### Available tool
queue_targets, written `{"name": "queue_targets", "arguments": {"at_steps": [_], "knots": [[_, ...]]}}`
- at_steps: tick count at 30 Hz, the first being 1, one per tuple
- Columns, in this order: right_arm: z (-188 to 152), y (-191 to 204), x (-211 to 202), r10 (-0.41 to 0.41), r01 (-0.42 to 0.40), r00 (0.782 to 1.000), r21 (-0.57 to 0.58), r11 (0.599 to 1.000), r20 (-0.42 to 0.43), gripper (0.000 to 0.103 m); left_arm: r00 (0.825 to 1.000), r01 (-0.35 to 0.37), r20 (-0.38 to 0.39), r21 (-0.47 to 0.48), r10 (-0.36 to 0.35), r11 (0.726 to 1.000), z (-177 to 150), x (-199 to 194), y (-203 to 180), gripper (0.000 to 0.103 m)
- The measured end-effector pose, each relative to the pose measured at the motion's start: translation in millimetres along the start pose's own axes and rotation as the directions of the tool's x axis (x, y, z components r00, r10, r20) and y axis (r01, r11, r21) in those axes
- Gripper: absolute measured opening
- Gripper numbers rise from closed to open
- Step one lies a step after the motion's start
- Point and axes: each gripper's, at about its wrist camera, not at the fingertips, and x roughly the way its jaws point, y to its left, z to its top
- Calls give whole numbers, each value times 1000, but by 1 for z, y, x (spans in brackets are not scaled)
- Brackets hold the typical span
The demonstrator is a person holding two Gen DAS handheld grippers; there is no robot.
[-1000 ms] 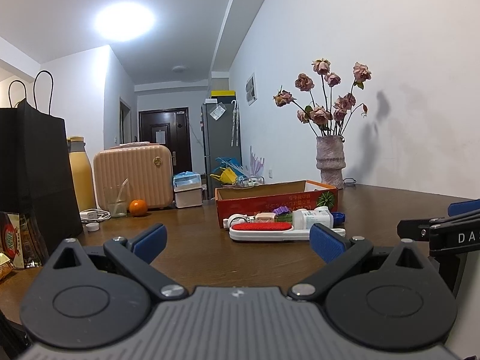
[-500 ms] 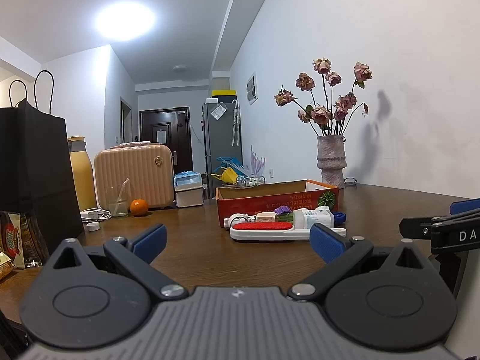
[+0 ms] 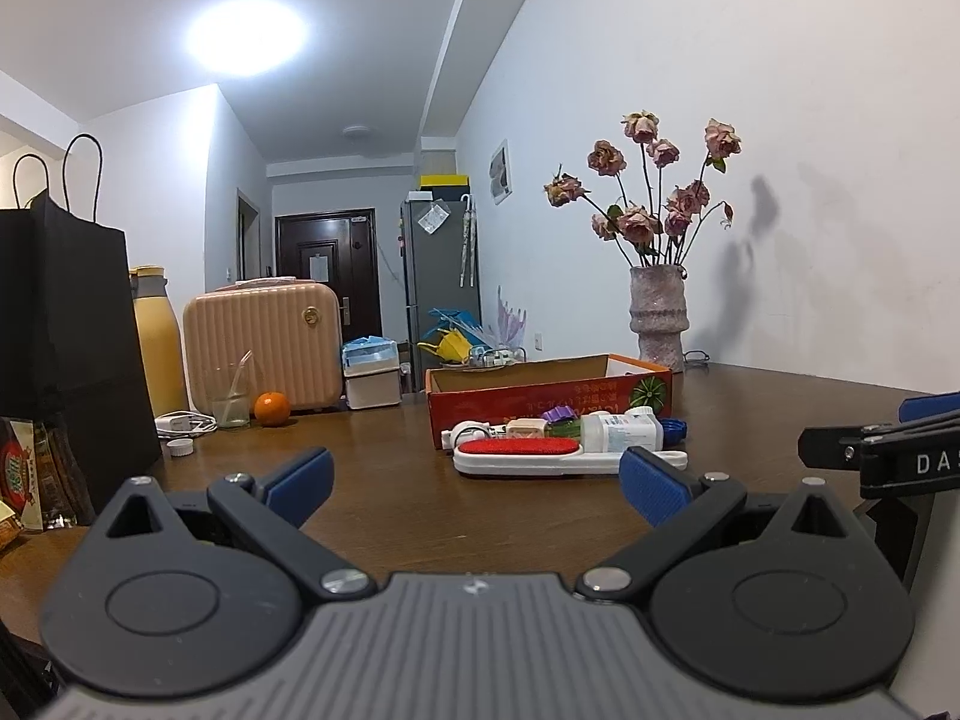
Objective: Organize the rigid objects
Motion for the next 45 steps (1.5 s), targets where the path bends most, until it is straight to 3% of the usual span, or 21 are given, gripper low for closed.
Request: {"name": "queue_targets", "arguments": {"at_steps": [21, 26, 28, 30, 31, 33, 35, 37, 39, 42, 45], "knots": [[-13, -3, 17, -51, 52, 999, -27, 998, 14, 103, 1000, -9, -3, 2, 9, 1000, -7, 13, -8, 103], [-15, -13, 40, -15, 16, 999, -24, 1000, 39, 103, 1000, -16, 3, -27, 16, 1000, -9, 32, -2, 103], [-14, -24, 47, 25, -28, 997, 52, 998, 68, 103, 1000, -11, -23, -40, 10, 999, -8, 43, 2, 103], [-7, -38, 66, 86, -80, 995, 114, 990, -43, 103, 998, 5, -66, -38, -7, 999, -3, 58, 6, 103], [-4, -43, 76, 113, -101, 989, 131, 986, -93, 103, 995, 11, -96, -32, -14, 999, -1, 67, 8, 103], [2, -48, 92, 94, -76, 986, 132, 988, -140, 103, 986, 51, -155, -53, -58, 997, 6, 89, 16, 103], [11, -49, 107, 5, 11, 984, 93, 996, -176, 103, 979, 53, -190, -82, -68, 995, 14, 110, 25, 103], [21, -48, 126, -116, 126, 963, 27, 992, -242, 103, 973, 38, -225, -83, -56, 996, 20, 137, 31, 103], [31, -50, 147, -171, 168, 940, -33, 985, -296, 103, 961, 61, -264, -85, -82, 995, 27, 164, 37, 103], [39, -60, 170, -115, 108, 944, -43, 993, -310, 103, 935, 86, -335, -97, -114, 992, 36, 209, 42, 103], [47, -72, 193, -10, 29, 949, 57, 998, -316, 99, 898, 130, -405, -127, -170, 983, 39, 258, 45, 103]]}}
